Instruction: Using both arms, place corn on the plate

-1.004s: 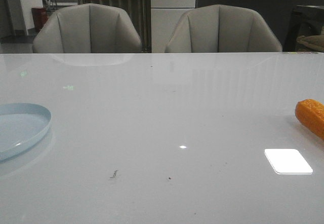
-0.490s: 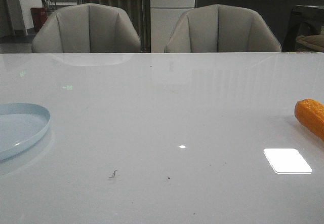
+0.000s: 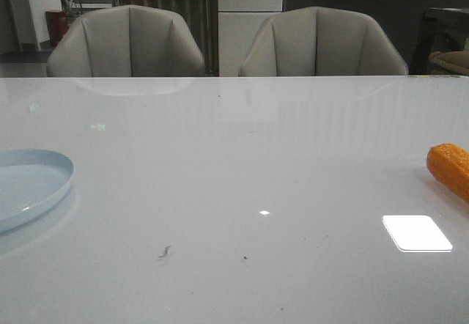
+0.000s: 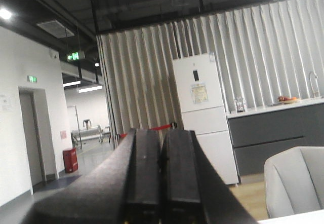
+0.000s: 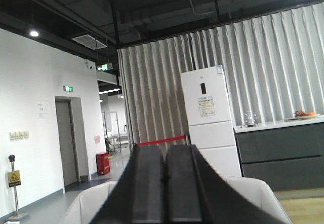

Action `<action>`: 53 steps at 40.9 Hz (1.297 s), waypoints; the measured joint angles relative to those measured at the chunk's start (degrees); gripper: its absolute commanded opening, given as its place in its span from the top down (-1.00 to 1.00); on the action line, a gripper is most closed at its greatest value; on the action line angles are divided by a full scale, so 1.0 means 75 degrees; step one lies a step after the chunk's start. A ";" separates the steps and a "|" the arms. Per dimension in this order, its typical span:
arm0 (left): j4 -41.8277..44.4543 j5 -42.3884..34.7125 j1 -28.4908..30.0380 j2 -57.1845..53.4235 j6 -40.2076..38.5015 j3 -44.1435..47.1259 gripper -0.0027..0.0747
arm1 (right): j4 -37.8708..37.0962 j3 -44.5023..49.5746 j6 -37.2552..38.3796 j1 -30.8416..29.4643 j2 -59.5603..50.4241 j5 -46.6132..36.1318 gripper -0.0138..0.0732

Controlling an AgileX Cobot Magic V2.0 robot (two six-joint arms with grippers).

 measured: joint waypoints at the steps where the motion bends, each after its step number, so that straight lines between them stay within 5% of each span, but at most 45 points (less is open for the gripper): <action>1: 0.0000 0.0175 0.0000 0.0188 0.0000 -0.0234 0.70 | 0.0000 -0.0138 0.0000 0.0000 0.0146 0.0016 0.56; 9: -0.0015 0.1980 0.0000 0.1836 0.0000 -0.2001 0.70 | 0.0000 -0.0737 0.0017 0.0000 0.1241 -0.0355 0.56; 19: -0.0206 0.2713 0.0000 0.2998 0.0000 -0.2201 0.70 | 0.0005 -0.0742 0.0017 0.0000 0.1972 -0.0855 0.56; 36: -0.0811 0.3278 0.0000 0.4156 0.0000 -0.2201 0.70 | 0.0017 -0.0726 0.0045 0.0000 0.2888 0.2349 0.53; 41: -0.0893 0.3342 0.0000 0.4268 0.0000 -0.2201 0.68 | 0.0017 -0.0726 0.0045 0.0000 0.2994 0.2380 0.22; 47: -0.0919 0.3326 0.0000 0.4268 0.0000 -0.2201 0.35 | 0.0003 -0.0726 0.0045 0.0000 0.3168 0.2426 -0.40; 53: -0.0919 0.3326 0.0000 0.4268 0.0000 -0.2201 -0.35 | 0.0003 -0.0726 0.0045 0.0000 0.3341 0.2548 -0.62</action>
